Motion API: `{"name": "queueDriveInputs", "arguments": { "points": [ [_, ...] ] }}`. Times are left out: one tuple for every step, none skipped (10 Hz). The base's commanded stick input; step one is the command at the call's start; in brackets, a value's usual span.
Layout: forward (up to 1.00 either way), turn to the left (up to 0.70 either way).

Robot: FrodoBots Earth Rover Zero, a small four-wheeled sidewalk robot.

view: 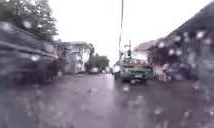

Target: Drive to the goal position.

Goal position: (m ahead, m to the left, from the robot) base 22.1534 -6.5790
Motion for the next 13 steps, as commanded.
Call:
{"name": "queueDriveInputs", "arguments": {
  "points": [
    [1.0,0.27],
    [1.0,0.0],
    [1.0,0.0],
    [1.0,0.0],
    [1.0,0.0],
    [1.0,0.0],
    [1.0,0.0],
    [1.0,0.0],
    [1.0,0.0],
    [1.0,0.0],
    [1.0,0.0],
    [1.0,0.0],
    [1.0,0.0]
  ]
}}
